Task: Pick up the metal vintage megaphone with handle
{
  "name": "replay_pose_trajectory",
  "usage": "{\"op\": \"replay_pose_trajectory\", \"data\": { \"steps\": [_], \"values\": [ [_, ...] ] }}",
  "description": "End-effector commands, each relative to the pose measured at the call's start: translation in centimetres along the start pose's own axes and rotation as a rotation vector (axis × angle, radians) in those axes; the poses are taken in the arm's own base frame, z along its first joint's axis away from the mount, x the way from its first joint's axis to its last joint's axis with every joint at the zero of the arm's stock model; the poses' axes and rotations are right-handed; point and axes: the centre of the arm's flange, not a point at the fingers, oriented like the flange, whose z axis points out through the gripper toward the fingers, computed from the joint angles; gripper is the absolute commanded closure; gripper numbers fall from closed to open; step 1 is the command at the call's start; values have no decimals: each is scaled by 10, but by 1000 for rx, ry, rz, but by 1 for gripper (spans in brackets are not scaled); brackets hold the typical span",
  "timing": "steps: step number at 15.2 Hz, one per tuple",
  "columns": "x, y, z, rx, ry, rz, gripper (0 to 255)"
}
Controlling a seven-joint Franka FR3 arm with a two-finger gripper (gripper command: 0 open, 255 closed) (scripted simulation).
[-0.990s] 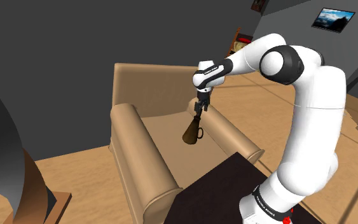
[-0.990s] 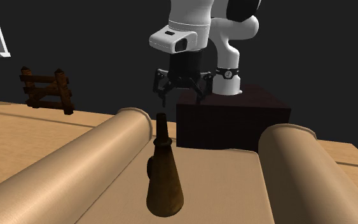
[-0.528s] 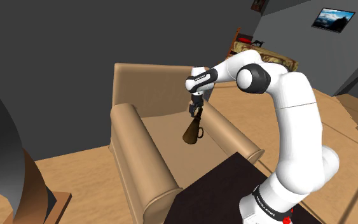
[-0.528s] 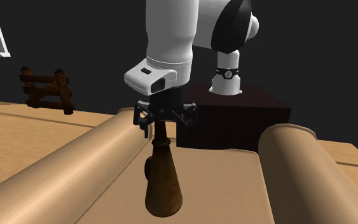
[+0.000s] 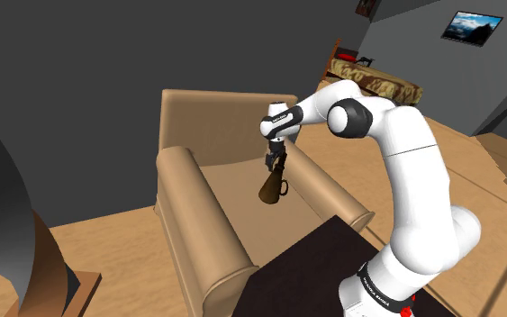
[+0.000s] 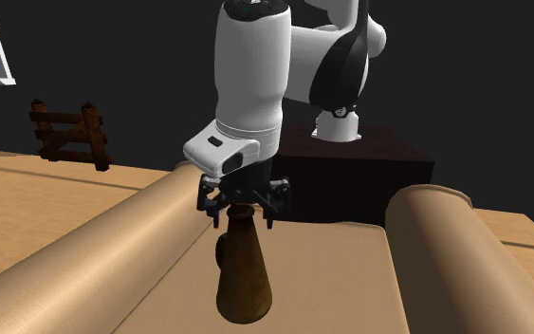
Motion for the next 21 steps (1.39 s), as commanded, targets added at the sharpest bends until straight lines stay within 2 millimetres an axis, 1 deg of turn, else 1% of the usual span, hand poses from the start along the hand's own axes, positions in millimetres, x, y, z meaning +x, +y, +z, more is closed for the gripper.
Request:
{"op": "replay_pose_trajectory", "data": {
  "steps": [1,2,11,21],
  "values": [
    [1,-1,4,0,1,0,0],
    [0,0,3,0,1,0,255],
    [1,-1,4,0,1,0,255],
    [-13,3,-47,0,1,0,255]
  ]
}}
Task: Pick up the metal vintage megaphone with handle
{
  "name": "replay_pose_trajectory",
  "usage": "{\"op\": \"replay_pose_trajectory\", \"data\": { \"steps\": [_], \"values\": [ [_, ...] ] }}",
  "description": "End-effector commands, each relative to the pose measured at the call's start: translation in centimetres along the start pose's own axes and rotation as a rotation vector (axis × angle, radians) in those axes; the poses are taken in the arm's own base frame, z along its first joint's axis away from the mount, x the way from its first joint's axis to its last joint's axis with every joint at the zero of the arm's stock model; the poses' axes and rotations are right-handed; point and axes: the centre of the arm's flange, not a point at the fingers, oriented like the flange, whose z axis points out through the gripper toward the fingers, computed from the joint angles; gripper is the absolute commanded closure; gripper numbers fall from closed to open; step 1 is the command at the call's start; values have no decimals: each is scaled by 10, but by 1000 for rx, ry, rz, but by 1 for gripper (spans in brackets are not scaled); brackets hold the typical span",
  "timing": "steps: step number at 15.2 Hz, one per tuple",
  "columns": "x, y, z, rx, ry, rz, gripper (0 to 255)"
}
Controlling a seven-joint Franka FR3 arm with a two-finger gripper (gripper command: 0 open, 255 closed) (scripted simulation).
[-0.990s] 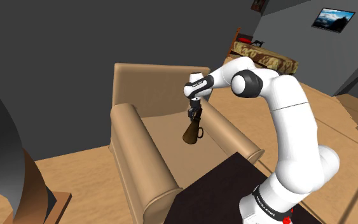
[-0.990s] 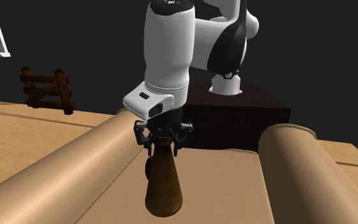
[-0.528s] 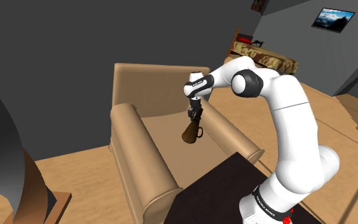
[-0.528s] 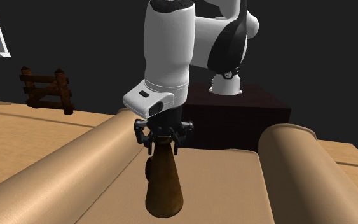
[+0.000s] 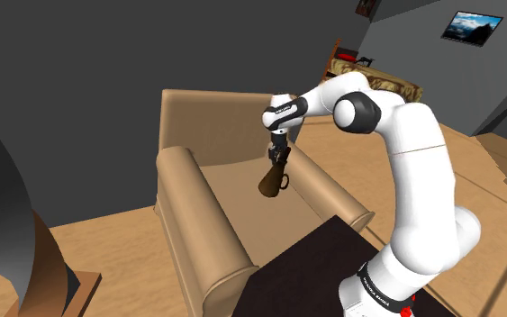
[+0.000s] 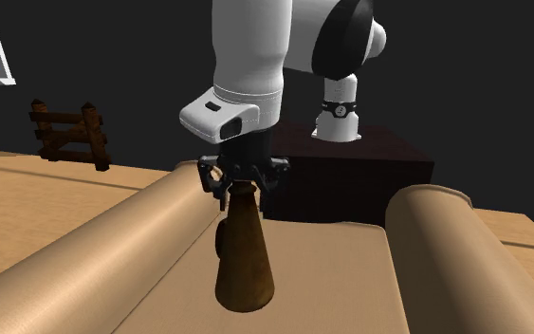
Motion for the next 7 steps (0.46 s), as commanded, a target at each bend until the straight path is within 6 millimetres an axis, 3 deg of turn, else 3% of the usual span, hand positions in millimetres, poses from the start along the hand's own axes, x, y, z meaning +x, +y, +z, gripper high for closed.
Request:
{"op": "replay_pose_trajectory", "data": {
  "steps": [1,5,7],
  "values": [
    [-3,1,-11,-1,1,0,255],
    [-9,2,-31,-1,1,0,255],
    [-9,2,-32,-1,1,0,255]
  ]
}}
